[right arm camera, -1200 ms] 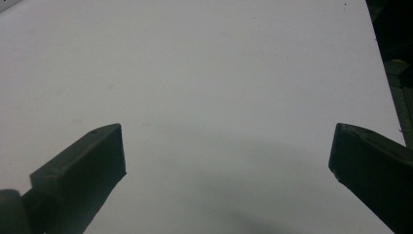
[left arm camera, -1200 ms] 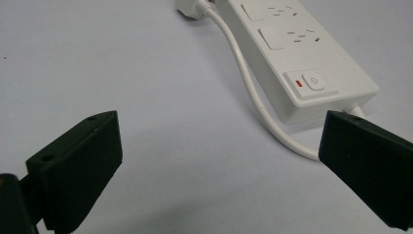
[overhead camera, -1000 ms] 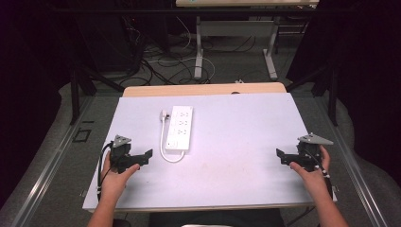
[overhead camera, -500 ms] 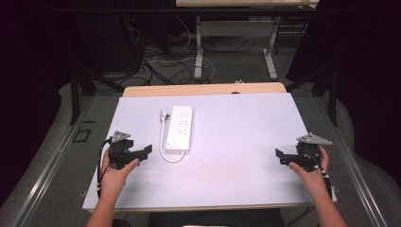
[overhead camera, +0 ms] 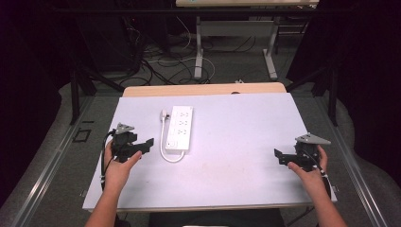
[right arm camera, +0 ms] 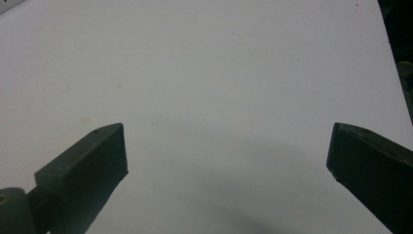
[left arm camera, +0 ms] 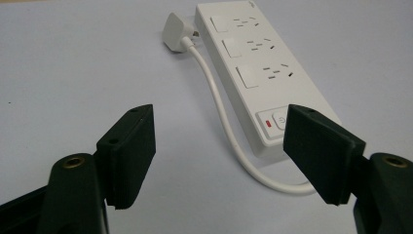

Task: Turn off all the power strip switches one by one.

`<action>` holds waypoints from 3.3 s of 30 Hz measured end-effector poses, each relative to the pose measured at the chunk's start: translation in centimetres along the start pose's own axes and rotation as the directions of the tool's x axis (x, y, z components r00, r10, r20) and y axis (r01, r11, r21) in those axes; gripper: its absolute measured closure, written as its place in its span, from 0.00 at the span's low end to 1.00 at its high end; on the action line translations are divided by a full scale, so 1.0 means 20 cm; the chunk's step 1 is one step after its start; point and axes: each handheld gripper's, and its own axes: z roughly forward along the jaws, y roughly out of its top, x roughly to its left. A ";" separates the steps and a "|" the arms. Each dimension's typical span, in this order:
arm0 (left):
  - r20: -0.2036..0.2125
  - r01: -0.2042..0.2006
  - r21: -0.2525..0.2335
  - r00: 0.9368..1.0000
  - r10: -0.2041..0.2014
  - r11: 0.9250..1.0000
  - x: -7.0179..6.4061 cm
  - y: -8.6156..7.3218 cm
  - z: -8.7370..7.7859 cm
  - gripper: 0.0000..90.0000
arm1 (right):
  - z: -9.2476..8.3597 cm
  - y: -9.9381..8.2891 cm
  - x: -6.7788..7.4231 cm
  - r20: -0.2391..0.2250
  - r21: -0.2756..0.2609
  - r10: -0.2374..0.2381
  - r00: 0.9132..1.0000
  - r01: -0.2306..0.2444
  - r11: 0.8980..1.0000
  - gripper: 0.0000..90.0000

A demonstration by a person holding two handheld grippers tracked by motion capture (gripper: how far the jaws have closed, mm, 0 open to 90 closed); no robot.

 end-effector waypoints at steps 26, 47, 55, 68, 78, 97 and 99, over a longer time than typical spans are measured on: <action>0.030 0.003 0.025 1.000 -0.004 1.000 -0.12 0.14 0.09 0.55 | 0.01 0.00 0.00 -0.012 -0.016 -0.002 1.000 0.002 1.000 0.01; 0.018 0.015 0.123 1.000 -0.017 0.992 -0.16 0.15 0.18 0.90 | 0.02 -0.01 0.01 -0.017 -0.015 0.001 1.000 -0.002 1.000 0.01; 0.032 0.023 0.154 0.999 -0.029 0.988 -0.18 0.16 0.23 1.00 | 0.02 -0.01 0.00 -0.014 -0.010 0.002 1.000 -0.002 1.000 0.01; 0.047 0.020 0.213 0.998 -0.031 0.977 -0.24 0.14 0.32 1.00 | 0.02 -0.01 0.00 -0.018 -0.010 0.008 1.000 -0.008 1.000 0.01; 0.052 0.006 0.253 0.998 -0.020 0.967 -0.25 0.13 0.39 1.00 | 0.03 -0.01 0.00 -0.016 -0.005 -0.008 1.000 0.008 1.000 0.01; 0.036 0.020 0.294 0.999 -0.032 0.956 -0.27 0.13 0.43 1.00 | 0.03 -0.01 0.00 -0.019 -0.001 -0.009 1.000 0.009 1.000 0.01; 0.033 0.029 0.297 0.999 -0.041 0.954 -0.27 0.12 0.43 1.00 | 0.03 -0.01 0.00 -0.020 0.000 -0.011 1.000 0.011 1.000 0.01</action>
